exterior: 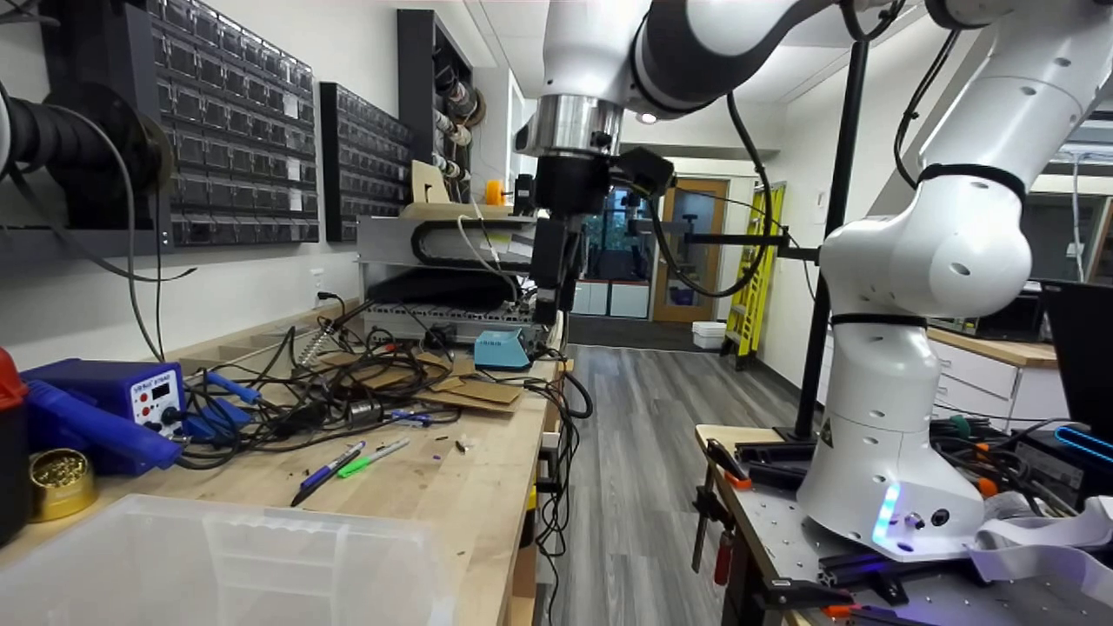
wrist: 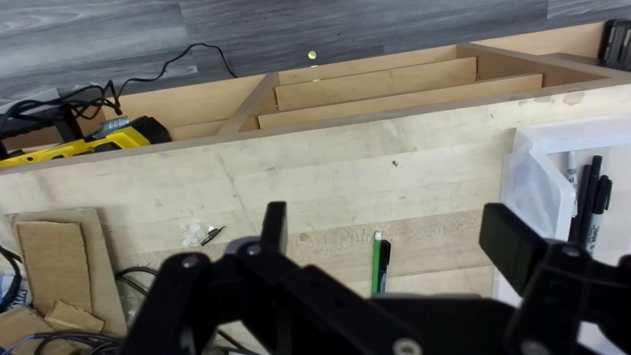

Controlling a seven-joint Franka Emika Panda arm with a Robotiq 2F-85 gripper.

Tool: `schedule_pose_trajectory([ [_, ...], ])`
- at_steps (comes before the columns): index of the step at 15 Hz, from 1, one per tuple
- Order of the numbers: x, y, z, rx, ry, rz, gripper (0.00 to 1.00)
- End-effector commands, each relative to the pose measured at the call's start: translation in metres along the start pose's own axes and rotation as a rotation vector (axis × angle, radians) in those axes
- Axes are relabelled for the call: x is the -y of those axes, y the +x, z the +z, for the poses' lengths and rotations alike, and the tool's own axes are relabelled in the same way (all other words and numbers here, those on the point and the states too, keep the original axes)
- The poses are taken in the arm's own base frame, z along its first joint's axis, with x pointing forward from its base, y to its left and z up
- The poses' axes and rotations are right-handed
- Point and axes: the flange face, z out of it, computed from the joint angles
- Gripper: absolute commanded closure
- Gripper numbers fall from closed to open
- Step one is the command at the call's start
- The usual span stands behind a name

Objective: Put two of the pens on the workbench in the storage box

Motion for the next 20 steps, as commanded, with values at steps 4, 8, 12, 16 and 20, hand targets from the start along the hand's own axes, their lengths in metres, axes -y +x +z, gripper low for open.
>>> schedule_pose_trajectory([
  [4, 0.004, 0.011, 0.016, 0.018, -0.004, -0.003, 0.0],
  [8, 0.004, 0.011, 0.013, 0.012, -0.003, -0.003, 0.0],
  [12, 0.008, 0.012, 0.019, -0.004, -0.01, 0.008, 0.0],
  [16, 0.024, 0.027, 0.036, -0.04, -0.011, 0.025, 0.0],
  [20, 0.049, 0.045, 0.059, -0.081, -0.028, 0.006, 0.0],
])
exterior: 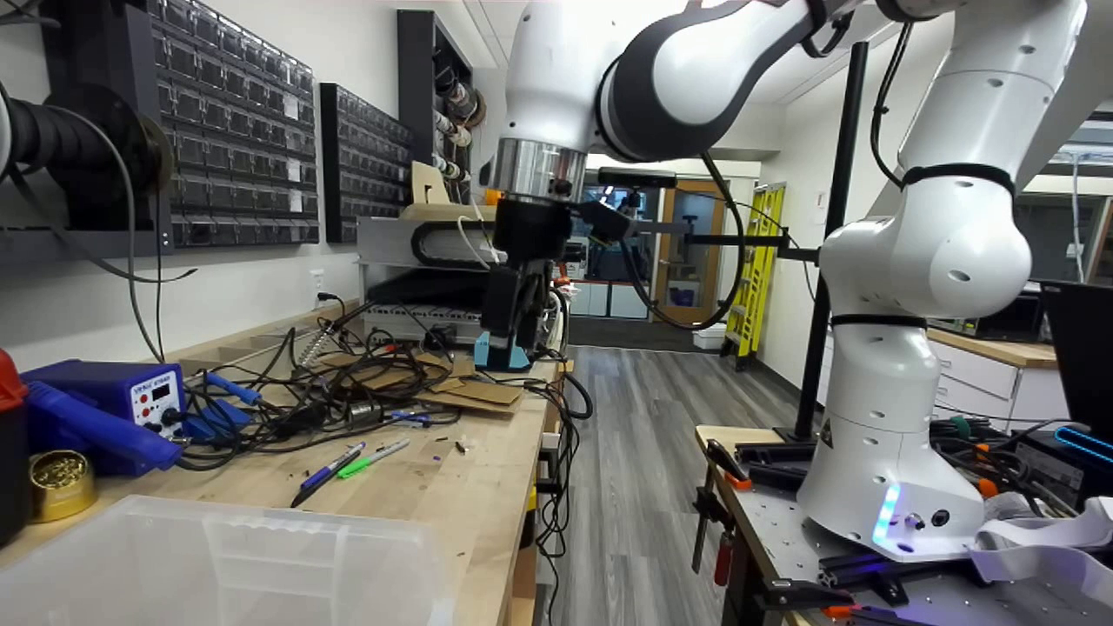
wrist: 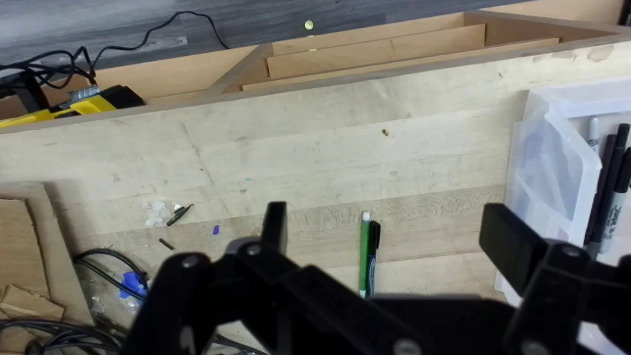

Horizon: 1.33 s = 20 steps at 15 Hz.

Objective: Put two of the pens on the workbench in the storage box

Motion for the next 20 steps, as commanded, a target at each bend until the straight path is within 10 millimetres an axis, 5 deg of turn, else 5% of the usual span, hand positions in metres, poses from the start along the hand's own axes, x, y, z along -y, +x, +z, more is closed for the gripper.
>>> schedule_pose_trajectory([
  [1, 0.025, 0.022, 0.019, -0.041, -0.024, -0.001, 0.0],
  [7, 0.047, 0.065, 0.054, -0.054, -0.052, -0.011, 0.0],
  [13, 0.053, 0.114, 0.108, 0.0, -0.014, 0.025, 0.0],
  [20, 0.06, 0.146, 0.159, 0.011, 0.031, 0.055, 0.0],
])
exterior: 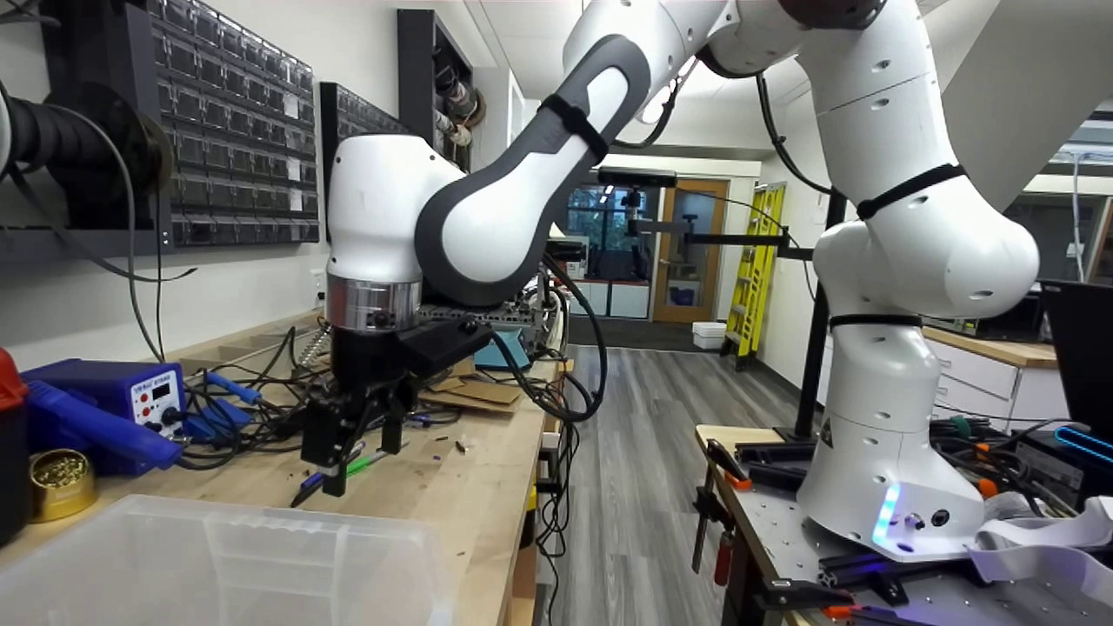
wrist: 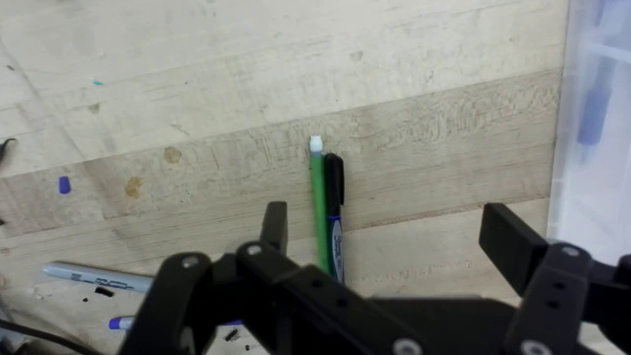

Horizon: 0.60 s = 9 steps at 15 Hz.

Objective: Put two of the pens on the workbench in the storage box

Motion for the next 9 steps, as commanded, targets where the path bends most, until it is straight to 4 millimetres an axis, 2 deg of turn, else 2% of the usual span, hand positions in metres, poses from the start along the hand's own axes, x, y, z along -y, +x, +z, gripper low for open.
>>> schedule_pose_trajectory([
  [1, 0.004, 0.019, 0.015, -0.013, 0.028, 0.007, 0.0],
  [9, -0.009, 0.043, 0.04, -0.016, 0.02, 0.005, 0.0],
])
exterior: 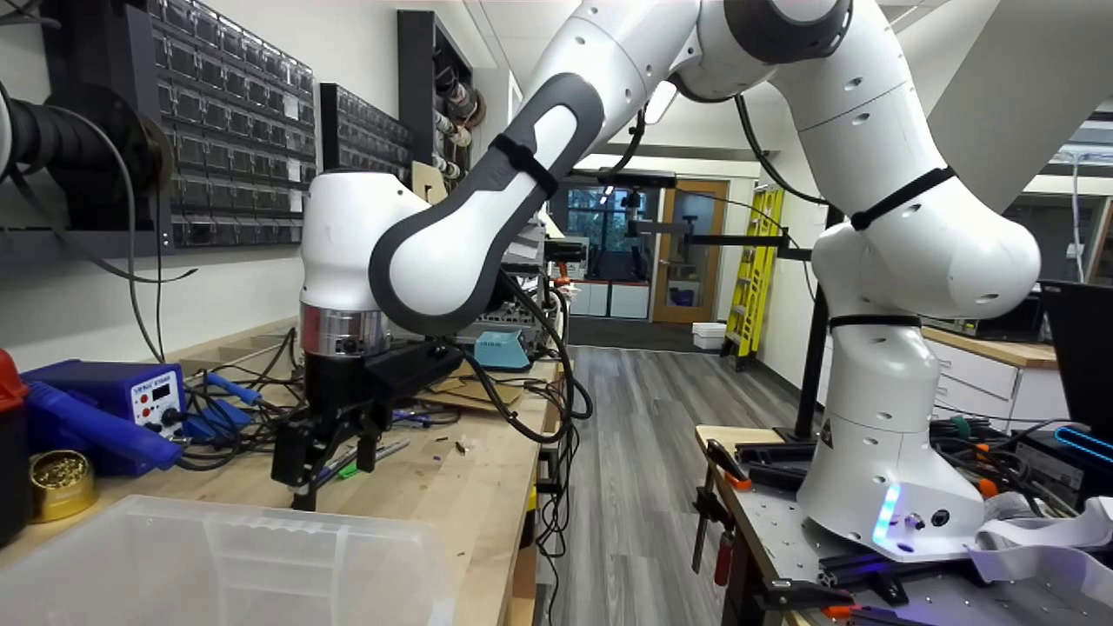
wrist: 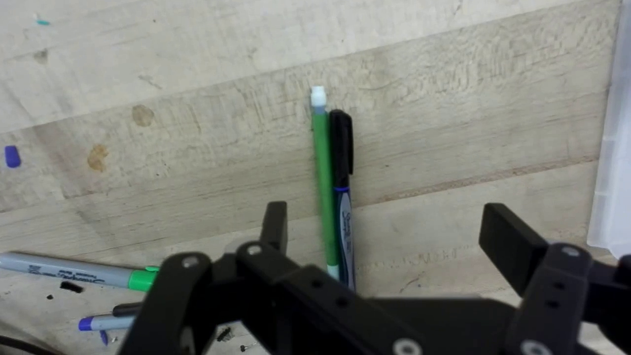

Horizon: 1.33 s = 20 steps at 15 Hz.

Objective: Put two of the pens on the workbench in the storage box

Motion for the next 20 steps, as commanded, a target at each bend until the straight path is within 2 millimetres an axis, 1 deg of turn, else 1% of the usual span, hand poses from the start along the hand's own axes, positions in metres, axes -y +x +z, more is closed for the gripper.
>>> schedule_pose_trajectory([
  [1, -0.005, 0.01, 0.009, -0.011, 0.006, -0.012, 0.0],
  [6, -0.009, 0.012, 0.024, 0.004, 0.006, -0.025, 0.0],
  [12, -0.012, 0.007, 0.043, 0.026, 0.009, -0.042, 0.0],
  [15, -0.014, 0.005, 0.049, 0.029, 0.012, -0.048, 0.0],
  [16, -0.015, 0.004, 0.05, 0.029, 0.016, -0.048, 0.04],
  [17, -0.017, 0.004, 0.049, 0.025, 0.021, -0.039, 0.26],
  [19, -0.019, 0.005, 0.044, 0.014, 0.029, -0.026, 0.31],
  [20, -0.019, 0.006, 0.041, 0.007, 0.035, -0.021, 0.36],
])
